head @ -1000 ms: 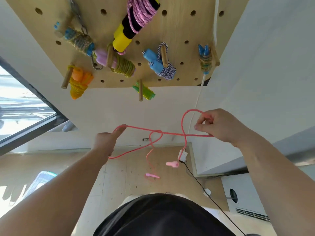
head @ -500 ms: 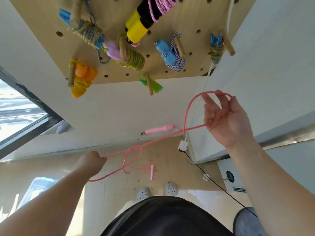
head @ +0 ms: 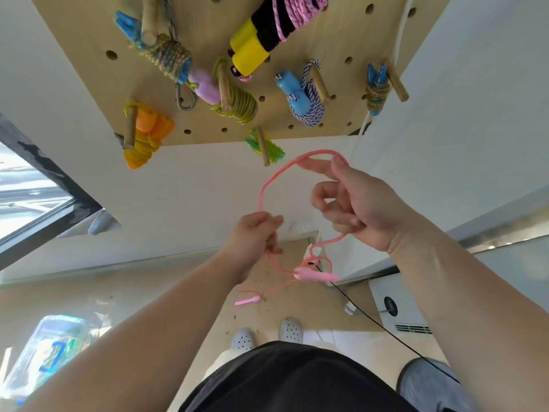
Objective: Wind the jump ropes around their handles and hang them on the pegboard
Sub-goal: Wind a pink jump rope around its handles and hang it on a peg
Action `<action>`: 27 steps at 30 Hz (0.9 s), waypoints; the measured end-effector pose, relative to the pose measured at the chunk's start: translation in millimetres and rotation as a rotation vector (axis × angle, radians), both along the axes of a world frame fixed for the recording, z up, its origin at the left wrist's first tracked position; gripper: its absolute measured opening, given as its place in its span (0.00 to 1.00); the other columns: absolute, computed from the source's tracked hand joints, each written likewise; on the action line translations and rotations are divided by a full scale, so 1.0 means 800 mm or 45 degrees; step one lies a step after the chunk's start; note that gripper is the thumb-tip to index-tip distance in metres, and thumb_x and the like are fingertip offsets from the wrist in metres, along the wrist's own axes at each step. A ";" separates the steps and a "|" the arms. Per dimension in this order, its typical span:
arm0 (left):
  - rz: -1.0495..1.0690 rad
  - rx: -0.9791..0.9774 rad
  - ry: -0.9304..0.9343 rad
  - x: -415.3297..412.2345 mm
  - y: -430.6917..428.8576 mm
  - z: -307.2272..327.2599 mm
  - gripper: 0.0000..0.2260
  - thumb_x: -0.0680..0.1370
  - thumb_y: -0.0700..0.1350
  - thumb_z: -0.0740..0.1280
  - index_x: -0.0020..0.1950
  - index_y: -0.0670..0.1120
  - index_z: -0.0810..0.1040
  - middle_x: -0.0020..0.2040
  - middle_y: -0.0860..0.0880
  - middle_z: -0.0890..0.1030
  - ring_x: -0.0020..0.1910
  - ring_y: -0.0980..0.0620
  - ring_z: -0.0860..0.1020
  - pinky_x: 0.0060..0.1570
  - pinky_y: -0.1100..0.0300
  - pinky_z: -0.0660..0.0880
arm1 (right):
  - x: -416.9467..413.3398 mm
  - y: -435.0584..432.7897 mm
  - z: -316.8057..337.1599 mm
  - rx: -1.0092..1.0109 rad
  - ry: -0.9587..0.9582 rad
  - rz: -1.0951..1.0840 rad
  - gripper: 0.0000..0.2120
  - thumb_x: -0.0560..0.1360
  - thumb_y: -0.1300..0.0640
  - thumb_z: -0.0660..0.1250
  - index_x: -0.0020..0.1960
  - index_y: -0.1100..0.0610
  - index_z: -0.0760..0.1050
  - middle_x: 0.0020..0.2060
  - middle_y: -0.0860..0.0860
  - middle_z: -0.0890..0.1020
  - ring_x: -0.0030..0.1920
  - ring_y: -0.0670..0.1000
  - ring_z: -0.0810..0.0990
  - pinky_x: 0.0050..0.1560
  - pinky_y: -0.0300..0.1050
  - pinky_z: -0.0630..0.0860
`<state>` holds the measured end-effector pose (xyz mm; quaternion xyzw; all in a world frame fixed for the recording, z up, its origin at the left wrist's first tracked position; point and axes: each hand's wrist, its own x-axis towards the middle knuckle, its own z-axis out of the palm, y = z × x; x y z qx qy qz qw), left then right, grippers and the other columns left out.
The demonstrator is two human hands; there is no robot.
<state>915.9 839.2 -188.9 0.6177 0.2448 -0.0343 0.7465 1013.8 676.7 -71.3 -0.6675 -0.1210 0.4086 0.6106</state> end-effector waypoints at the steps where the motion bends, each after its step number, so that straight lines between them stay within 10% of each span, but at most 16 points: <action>1: 0.132 0.009 0.108 -0.002 0.015 -0.012 0.15 0.80 0.41 0.69 0.34 0.44 0.71 0.28 0.48 0.68 0.29 0.47 0.68 0.38 0.48 0.75 | 0.006 -0.010 0.003 -0.178 -0.223 -0.019 0.17 0.84 0.44 0.57 0.62 0.48 0.81 0.35 0.54 0.74 0.24 0.48 0.61 0.25 0.41 0.55; 5: 0.049 0.782 0.496 -0.026 0.087 -0.068 0.19 0.76 0.45 0.73 0.30 0.44 0.69 0.27 0.48 0.68 0.28 0.47 0.68 0.31 0.58 0.62 | 0.038 -0.070 -0.017 -1.274 -1.301 0.243 0.08 0.76 0.46 0.73 0.53 0.45 0.80 0.38 0.42 0.78 0.43 0.49 0.77 0.42 0.42 0.69; 8: 0.193 0.772 0.592 -0.038 0.125 -0.092 0.21 0.79 0.54 0.69 0.32 0.43 0.71 0.29 0.46 0.71 0.31 0.46 0.71 0.34 0.57 0.65 | 0.053 -0.108 -0.053 -1.456 -1.537 0.270 0.12 0.78 0.54 0.69 0.62 0.50 0.81 0.48 0.48 0.82 0.50 0.54 0.80 0.44 0.44 0.69; 12: 0.278 0.639 0.654 -0.052 0.154 -0.097 0.25 0.77 0.66 0.67 0.37 0.44 0.73 0.30 0.45 0.68 0.31 0.47 0.70 0.33 0.55 0.66 | 0.067 -0.145 -0.088 -1.050 -1.005 -0.445 0.10 0.81 0.49 0.66 0.50 0.53 0.83 0.49 0.52 0.85 0.53 0.54 0.81 0.54 0.48 0.73; 16: 0.142 0.662 0.654 -0.050 0.144 -0.103 0.26 0.78 0.67 0.64 0.39 0.45 0.73 0.32 0.44 0.69 0.30 0.47 0.69 0.31 0.58 0.65 | 0.050 -0.134 -0.109 -0.581 -0.059 -0.741 0.37 0.70 0.21 0.57 0.31 0.57 0.73 0.31 0.55 0.82 0.41 0.56 0.82 0.60 0.53 0.70; 20: 0.142 0.813 0.696 -0.053 0.151 -0.115 0.24 0.80 0.60 0.67 0.33 0.43 0.71 0.29 0.45 0.70 0.30 0.45 0.71 0.35 0.52 0.72 | 0.040 -0.105 -0.096 -0.813 -0.218 -0.492 0.32 0.75 0.27 0.61 0.36 0.57 0.67 0.29 0.51 0.66 0.29 0.52 0.66 0.40 0.52 0.80; 24: 0.154 0.927 0.644 -0.040 0.157 -0.114 0.20 0.80 0.53 0.68 0.34 0.42 0.71 0.30 0.44 0.71 0.35 0.42 0.72 0.39 0.53 0.67 | 0.037 -0.075 -0.064 -1.152 -0.644 -0.033 0.17 0.77 0.44 0.71 0.42 0.57 0.75 0.35 0.50 0.74 0.33 0.50 0.70 0.34 0.44 0.64; 27: 0.044 0.997 0.600 -0.012 0.143 -0.104 0.10 0.78 0.50 0.69 0.45 0.44 0.77 0.43 0.42 0.79 0.48 0.38 0.78 0.45 0.51 0.73 | 0.017 -0.046 -0.039 -0.904 -0.395 -0.035 0.12 0.81 0.52 0.66 0.43 0.58 0.75 0.30 0.50 0.67 0.29 0.49 0.60 0.30 0.42 0.56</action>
